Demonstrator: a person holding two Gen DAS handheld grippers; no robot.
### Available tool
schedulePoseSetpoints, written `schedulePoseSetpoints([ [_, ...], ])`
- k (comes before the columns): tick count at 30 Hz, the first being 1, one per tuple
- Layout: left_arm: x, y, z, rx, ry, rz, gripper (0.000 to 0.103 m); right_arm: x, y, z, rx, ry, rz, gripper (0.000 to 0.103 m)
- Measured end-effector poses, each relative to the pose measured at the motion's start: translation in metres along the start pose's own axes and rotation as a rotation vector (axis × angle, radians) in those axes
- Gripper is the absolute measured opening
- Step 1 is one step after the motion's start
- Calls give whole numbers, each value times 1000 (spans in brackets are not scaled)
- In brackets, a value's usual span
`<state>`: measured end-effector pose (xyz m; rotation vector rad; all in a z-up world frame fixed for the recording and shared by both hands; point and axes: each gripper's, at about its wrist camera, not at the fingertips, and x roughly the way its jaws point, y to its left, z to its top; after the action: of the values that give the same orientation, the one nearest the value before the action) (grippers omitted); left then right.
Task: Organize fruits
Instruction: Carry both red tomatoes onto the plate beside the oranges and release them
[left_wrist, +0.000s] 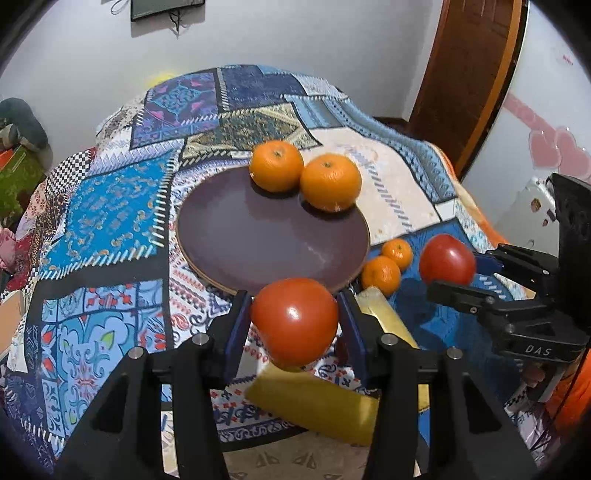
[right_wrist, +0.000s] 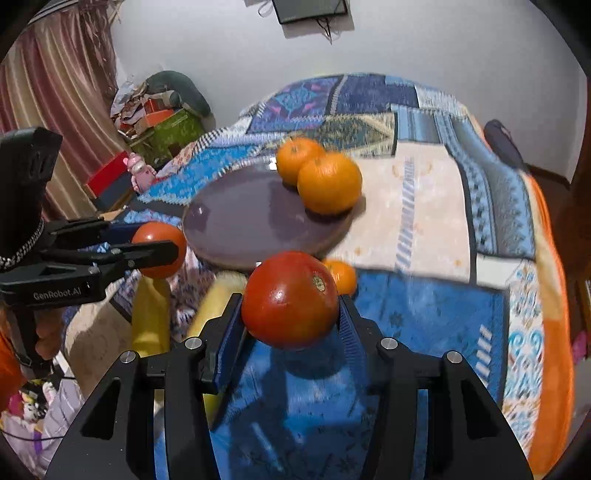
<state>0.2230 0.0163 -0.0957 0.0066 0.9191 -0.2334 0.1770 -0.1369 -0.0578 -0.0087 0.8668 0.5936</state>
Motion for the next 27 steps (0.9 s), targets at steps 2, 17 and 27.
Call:
schedulePoseSetpoints([
  [2,-3,2,4,-7,-17,5,48,-1,4,9,-11,-22,1,47],
  [17,9,14,35,-76,-63,6,48,31,18,56,-67,-63,-14,47],
  [27,37,29,49,-104,-39,29,48,59,15,63,-80,-14,-20,47],
])
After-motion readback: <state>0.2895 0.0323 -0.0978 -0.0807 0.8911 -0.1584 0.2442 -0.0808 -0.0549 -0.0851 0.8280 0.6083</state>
